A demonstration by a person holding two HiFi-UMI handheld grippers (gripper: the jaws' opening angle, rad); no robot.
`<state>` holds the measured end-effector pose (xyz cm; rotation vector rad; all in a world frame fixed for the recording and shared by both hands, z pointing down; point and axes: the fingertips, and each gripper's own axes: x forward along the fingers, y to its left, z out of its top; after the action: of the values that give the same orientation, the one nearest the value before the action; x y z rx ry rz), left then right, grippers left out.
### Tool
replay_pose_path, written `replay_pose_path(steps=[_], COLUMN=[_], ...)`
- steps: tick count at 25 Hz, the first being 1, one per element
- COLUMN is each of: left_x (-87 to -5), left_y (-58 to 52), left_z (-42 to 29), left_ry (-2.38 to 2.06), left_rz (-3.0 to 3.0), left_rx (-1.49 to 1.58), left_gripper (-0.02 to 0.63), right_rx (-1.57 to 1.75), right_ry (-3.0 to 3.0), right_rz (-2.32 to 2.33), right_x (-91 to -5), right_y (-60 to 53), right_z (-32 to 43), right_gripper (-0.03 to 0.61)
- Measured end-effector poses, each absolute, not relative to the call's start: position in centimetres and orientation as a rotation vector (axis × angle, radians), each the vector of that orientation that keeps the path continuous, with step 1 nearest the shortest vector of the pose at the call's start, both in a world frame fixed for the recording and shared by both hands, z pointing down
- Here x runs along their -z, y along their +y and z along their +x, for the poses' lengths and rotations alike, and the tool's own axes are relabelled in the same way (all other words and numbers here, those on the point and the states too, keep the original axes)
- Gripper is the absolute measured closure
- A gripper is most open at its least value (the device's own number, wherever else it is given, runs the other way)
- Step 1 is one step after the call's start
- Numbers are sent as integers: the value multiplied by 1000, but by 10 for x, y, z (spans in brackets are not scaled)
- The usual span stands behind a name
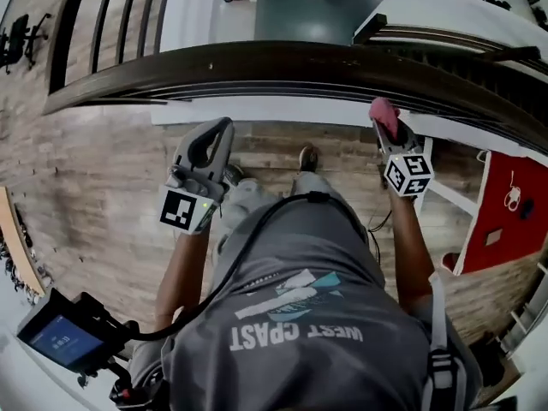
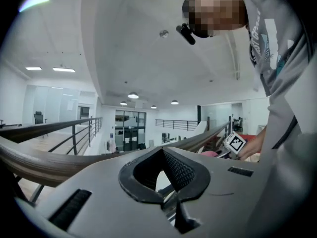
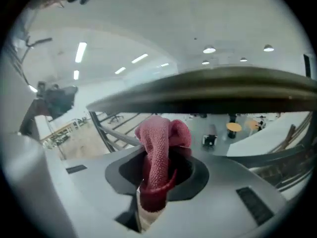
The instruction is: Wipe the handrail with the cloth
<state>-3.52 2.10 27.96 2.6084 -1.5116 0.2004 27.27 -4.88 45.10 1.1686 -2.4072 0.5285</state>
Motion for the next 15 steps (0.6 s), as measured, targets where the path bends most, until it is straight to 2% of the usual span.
replay_pose_path(steps=[4,7,15], left_x=[-238,-215,-175], left_y=[24,29,45], left_z=[-9,-4,-34], left_ry=[-1567,-1572,-1680], left_rz=[2647,2682,2736], left_rx=[-179,-136,-51], left_gripper=[607,607,607], right_rx=[-490,-343,15], right_ry=[-2723,-2888,-3084], right_rz=[996,851,764], right_x=[-324,-251,-147], right_y=[-8,7,-10], right_z=[232,197,139], right_gripper=[497,497,497])
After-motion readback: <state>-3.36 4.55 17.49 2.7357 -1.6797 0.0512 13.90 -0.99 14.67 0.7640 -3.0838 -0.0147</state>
